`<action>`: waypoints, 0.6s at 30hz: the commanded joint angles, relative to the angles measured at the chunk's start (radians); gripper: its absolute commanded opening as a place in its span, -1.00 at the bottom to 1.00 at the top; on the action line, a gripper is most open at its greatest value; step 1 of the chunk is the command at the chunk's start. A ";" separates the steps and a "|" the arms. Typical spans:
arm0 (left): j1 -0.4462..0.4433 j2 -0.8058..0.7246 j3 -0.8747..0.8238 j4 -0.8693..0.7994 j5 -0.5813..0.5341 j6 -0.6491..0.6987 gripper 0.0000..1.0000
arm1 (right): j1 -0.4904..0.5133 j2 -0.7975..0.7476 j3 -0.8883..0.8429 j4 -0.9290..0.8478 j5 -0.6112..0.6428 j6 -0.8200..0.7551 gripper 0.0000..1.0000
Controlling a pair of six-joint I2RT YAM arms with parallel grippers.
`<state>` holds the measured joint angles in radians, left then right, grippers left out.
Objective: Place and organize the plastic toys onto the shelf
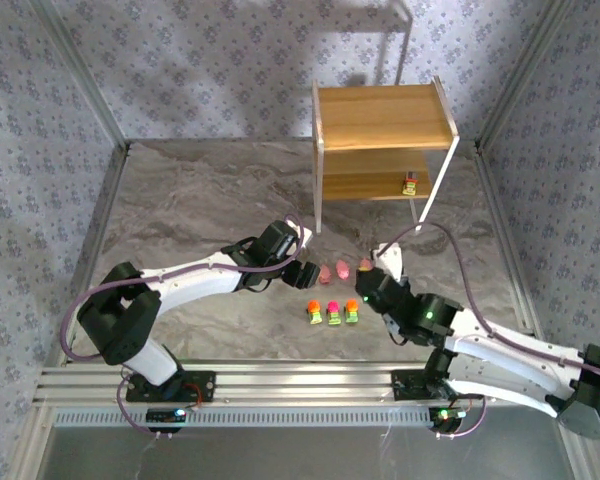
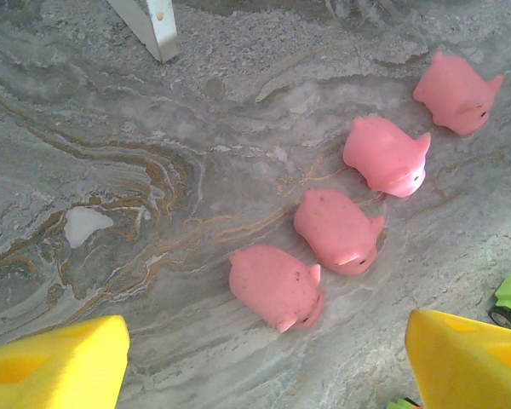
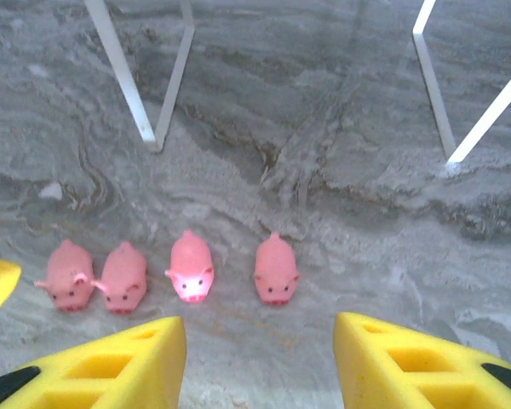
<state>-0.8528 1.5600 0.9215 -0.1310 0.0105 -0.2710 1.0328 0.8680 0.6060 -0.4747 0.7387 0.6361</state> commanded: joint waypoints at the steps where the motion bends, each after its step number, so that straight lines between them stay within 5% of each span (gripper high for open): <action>1: 0.003 0.005 0.022 0.005 0.009 0.004 0.68 | 0.063 0.034 -0.020 -0.069 0.123 0.166 -0.05; 18: 0.004 -0.007 0.008 0.025 0.017 0.003 0.68 | 0.330 0.255 -0.094 -0.036 0.113 0.553 -0.14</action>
<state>-0.8528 1.5600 0.9215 -0.1196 0.0143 -0.2710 1.3422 1.1091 0.5304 -0.4927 0.8169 1.0790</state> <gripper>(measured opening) 0.841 0.431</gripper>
